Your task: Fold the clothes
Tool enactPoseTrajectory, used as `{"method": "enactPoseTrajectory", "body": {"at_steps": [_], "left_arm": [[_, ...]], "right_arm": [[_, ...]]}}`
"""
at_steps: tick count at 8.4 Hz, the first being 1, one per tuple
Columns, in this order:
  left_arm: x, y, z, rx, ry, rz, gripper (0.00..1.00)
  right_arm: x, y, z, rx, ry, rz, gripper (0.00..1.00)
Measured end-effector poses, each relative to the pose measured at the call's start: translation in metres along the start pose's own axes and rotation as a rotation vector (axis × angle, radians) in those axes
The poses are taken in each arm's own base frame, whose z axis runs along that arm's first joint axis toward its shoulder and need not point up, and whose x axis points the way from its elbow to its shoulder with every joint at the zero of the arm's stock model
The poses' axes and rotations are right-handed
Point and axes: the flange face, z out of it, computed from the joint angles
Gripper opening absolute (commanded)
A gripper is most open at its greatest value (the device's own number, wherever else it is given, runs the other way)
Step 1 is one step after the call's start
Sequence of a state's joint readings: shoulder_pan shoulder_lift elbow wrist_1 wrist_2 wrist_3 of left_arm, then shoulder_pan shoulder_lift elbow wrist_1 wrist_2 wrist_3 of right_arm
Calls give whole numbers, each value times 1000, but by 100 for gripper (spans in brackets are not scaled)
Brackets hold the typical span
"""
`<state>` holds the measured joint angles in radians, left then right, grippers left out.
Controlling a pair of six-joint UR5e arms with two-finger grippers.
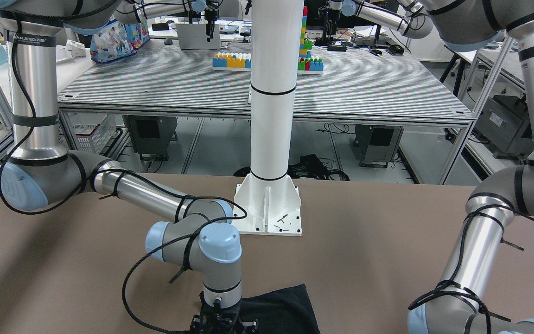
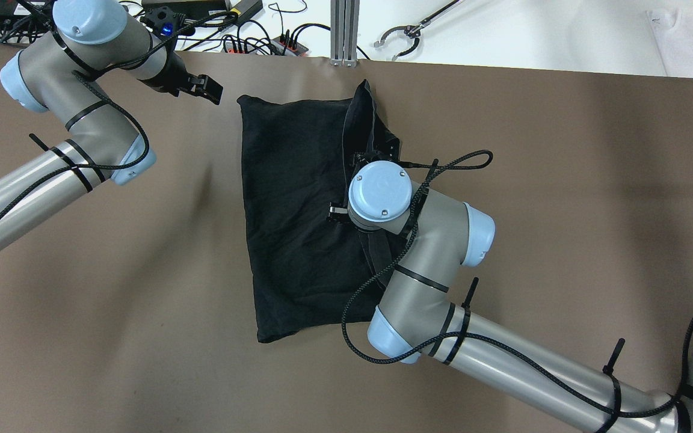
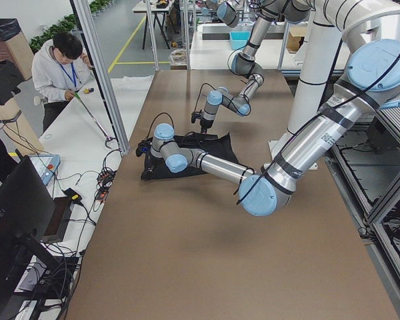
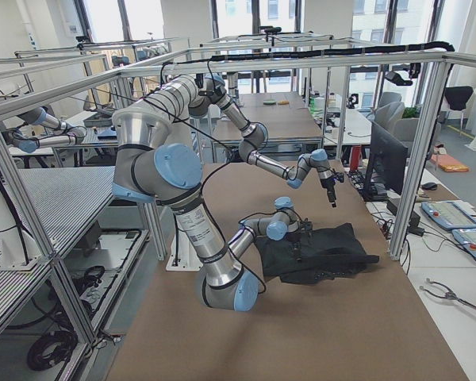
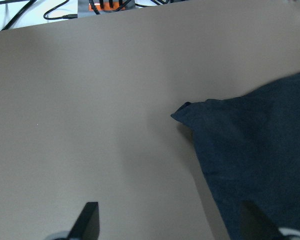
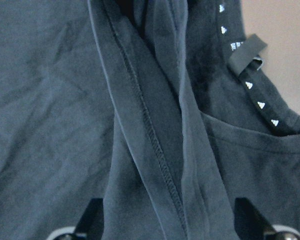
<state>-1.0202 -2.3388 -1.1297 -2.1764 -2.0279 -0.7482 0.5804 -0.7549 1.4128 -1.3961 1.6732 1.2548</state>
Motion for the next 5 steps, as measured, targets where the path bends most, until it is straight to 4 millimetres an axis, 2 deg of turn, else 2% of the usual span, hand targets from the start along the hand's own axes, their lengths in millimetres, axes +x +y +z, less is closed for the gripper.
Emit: {"method": "enactPoseTrajectory", "body": {"at_steps": [1,3,5], "left_arm": [[-1,3,0,-1,1,1,100],[-1,5,0,-2,3,2,100],[0,6,1,-4,3,3,100]], "right_arm": [[-2,-5,8,13,27,-23,81],[3,-9,16,18,92,-145,64],[13,-23,15,20,127,-243,61]]}}
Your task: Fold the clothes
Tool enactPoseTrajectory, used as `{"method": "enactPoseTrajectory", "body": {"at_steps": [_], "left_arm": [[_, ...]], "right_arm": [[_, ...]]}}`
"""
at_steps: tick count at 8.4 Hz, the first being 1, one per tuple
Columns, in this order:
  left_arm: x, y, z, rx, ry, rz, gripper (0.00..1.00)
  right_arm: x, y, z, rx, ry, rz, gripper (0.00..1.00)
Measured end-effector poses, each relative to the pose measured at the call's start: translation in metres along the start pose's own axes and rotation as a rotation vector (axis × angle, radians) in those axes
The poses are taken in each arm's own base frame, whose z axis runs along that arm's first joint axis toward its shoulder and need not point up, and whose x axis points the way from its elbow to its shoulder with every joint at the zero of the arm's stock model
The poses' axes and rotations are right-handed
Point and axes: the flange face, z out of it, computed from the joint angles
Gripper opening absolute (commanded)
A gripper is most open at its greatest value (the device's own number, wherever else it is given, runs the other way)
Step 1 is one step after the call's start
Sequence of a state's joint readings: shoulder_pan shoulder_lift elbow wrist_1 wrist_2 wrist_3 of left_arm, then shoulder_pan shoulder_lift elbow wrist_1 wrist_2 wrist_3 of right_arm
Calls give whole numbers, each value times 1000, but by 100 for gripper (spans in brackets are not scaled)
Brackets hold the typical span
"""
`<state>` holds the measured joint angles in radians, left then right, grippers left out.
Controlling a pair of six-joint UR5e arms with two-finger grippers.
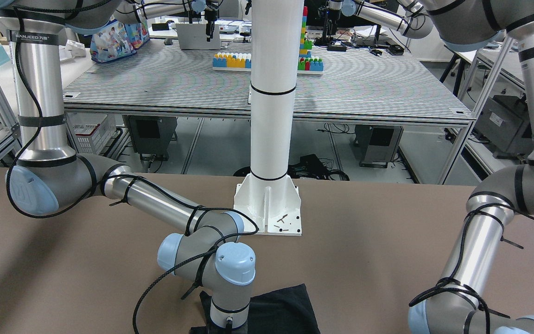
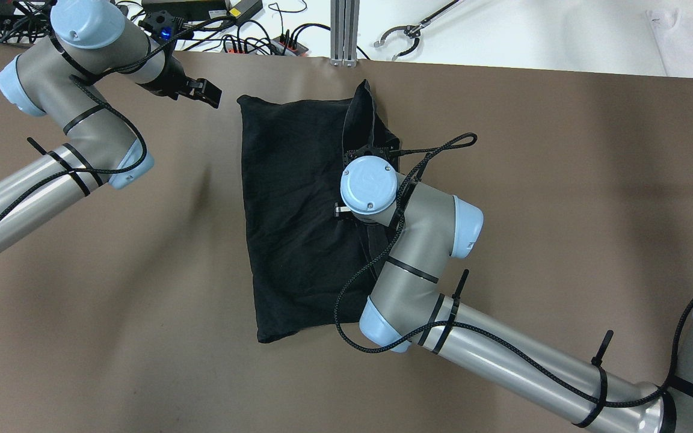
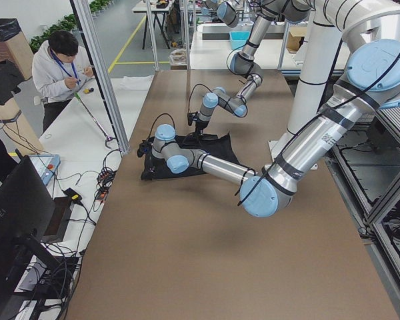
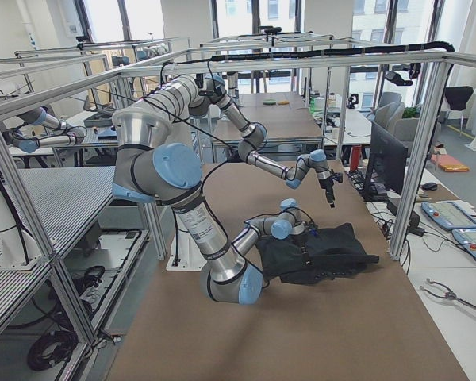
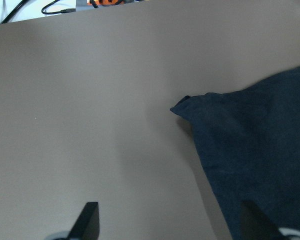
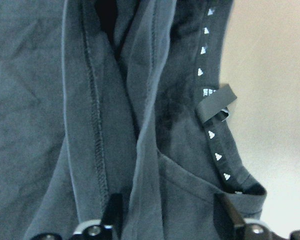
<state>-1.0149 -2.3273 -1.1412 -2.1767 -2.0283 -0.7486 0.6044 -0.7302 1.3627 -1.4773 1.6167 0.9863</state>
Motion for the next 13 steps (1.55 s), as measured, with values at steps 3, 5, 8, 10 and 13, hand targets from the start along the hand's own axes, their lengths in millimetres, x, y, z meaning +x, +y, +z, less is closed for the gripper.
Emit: {"method": "enactPoseTrajectory", "body": {"at_steps": [3,5,8,10,13], "left_arm": [[2,2,3,-5,0,3,100],[3,4,5,-8,1,5,100],[5,5,6,-9,2,7,100],[6,5,6,-10,3,7,100],[6,5,5,-10,3,6,100]], "right_arm": [[56,-15,20,3,63,-140,61],[119,2,59,22,108,-189,61],[140,18,38,72,45,-193,61],[111,15,-23,32,-9,-162,63],[47,63,-52,-33,-68,-80,63]]}}
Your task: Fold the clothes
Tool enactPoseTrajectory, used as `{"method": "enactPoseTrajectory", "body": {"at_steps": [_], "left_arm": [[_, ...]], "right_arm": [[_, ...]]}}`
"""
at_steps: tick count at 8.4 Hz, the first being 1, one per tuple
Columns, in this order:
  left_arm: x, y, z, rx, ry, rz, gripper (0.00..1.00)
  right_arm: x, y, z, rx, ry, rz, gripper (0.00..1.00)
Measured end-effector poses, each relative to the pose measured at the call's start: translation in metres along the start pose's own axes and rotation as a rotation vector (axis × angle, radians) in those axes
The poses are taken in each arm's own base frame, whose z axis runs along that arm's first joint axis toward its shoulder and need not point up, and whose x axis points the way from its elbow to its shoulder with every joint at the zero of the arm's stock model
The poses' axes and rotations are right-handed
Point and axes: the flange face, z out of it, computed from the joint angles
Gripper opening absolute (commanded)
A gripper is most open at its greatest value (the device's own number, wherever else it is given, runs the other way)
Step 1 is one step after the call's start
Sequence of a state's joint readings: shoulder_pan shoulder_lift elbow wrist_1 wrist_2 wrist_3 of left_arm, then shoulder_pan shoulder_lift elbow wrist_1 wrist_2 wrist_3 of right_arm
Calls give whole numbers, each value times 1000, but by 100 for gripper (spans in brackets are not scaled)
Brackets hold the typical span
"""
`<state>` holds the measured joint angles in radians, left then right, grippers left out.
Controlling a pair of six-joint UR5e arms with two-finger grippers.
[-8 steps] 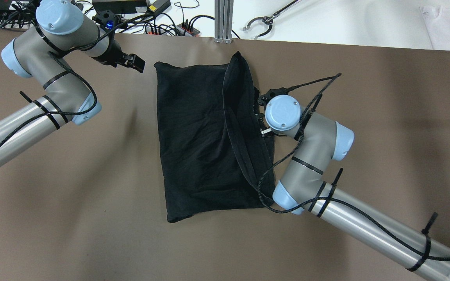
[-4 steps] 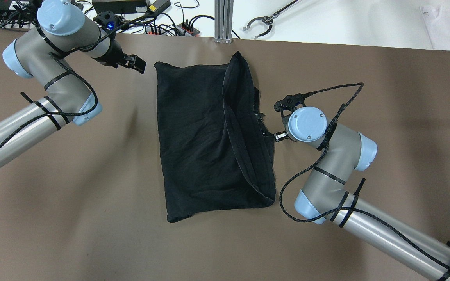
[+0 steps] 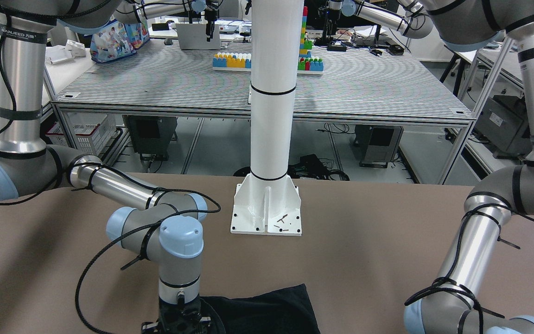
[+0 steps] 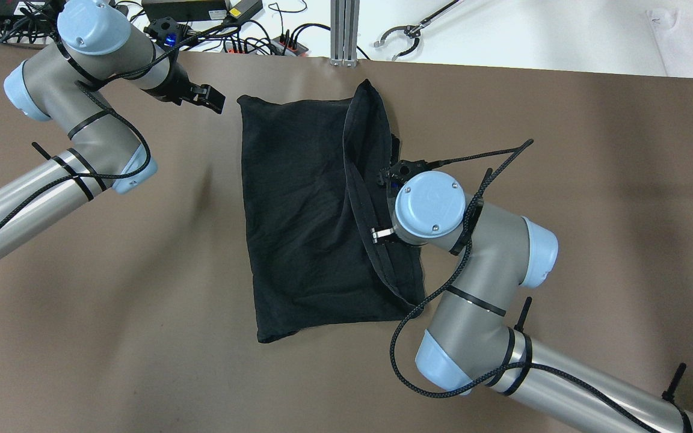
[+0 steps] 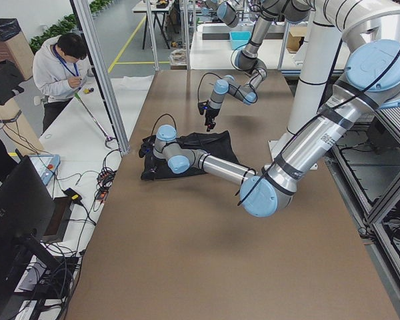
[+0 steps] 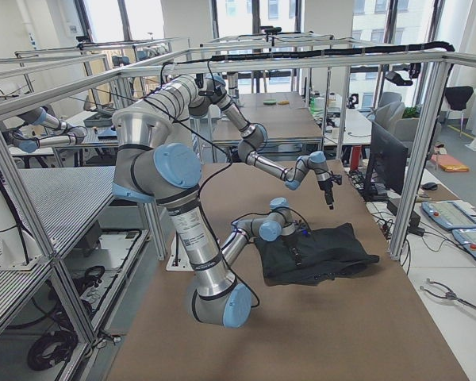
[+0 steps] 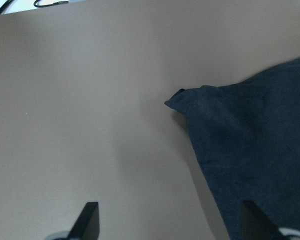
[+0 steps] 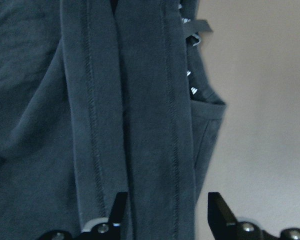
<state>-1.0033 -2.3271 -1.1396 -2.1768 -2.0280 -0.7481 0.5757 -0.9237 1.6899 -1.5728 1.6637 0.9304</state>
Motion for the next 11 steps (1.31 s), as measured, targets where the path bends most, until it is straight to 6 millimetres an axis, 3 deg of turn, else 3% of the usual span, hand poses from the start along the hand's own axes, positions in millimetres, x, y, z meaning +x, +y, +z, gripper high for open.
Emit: {"method": "enactPoseTrajectory", "body": {"at_steps": [2,4,6,8,10,11], "left_arm": [[0,0,0,0,2,-1,100],[0,0,0,0,2,-1,100],[0,1,0,0,2,-2,100],[-2,3,2,-3,0,-5,100],[-2,5,3,-6,1,-4,100],[-2,5,3,-6,1,-4,100]], "right_arm": [[-39,35,5,-16,-16,15,55],[-59,58,10,-18,-13,-2,35],[-64,69,17,-21,0,-30,25],[-60,66,19,-13,11,-83,20],[-54,61,20,-7,18,-98,20],[-53,59,20,-6,19,-100,24]]}}
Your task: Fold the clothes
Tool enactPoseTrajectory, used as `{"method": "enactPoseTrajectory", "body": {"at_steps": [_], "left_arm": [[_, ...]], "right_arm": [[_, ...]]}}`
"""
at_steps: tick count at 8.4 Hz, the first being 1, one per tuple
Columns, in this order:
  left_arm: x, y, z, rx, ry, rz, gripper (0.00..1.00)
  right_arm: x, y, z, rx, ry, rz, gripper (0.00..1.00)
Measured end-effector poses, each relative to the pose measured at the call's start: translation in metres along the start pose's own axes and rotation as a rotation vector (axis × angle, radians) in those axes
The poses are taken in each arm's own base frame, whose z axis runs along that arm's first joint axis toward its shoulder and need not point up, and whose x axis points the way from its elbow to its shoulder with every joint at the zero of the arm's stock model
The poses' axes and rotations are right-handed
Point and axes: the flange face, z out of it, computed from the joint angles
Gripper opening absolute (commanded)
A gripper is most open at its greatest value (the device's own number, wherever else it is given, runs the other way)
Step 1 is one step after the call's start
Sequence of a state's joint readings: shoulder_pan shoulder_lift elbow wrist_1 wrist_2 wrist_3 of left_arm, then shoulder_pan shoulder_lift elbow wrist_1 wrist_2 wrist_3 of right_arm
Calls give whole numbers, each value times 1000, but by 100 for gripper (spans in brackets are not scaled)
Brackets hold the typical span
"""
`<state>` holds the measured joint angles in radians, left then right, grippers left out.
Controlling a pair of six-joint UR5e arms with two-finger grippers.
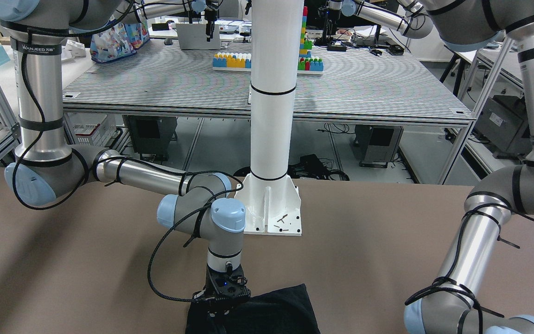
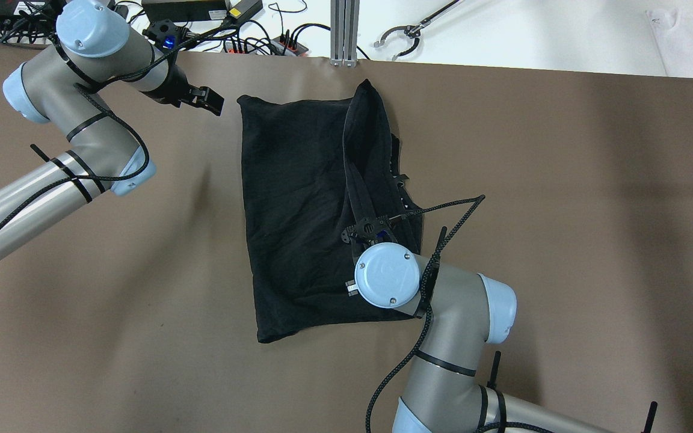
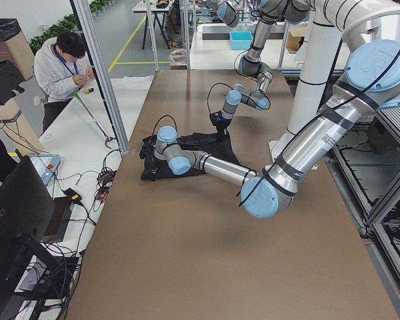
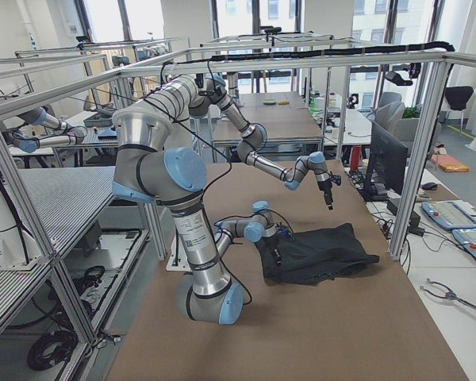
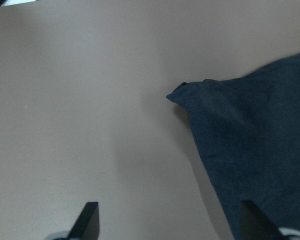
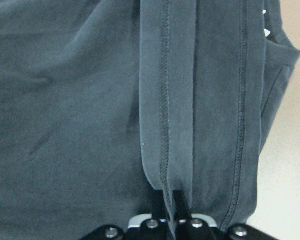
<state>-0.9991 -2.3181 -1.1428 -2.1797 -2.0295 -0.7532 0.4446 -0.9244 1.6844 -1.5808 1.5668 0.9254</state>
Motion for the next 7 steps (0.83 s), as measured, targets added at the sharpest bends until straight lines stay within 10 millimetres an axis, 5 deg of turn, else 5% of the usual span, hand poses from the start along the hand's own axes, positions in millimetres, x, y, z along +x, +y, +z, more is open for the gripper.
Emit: {"method": "enactPoseTrajectory", "body": {"at_steps": [3,7], "left_arm": [[0,1,1,-1,0,0,100],[0,1,1,-2,0,0,100]], "right_arm": [[1,0,1,0,1,0,32],[0,3,3,-3,3,-1,18]]}}
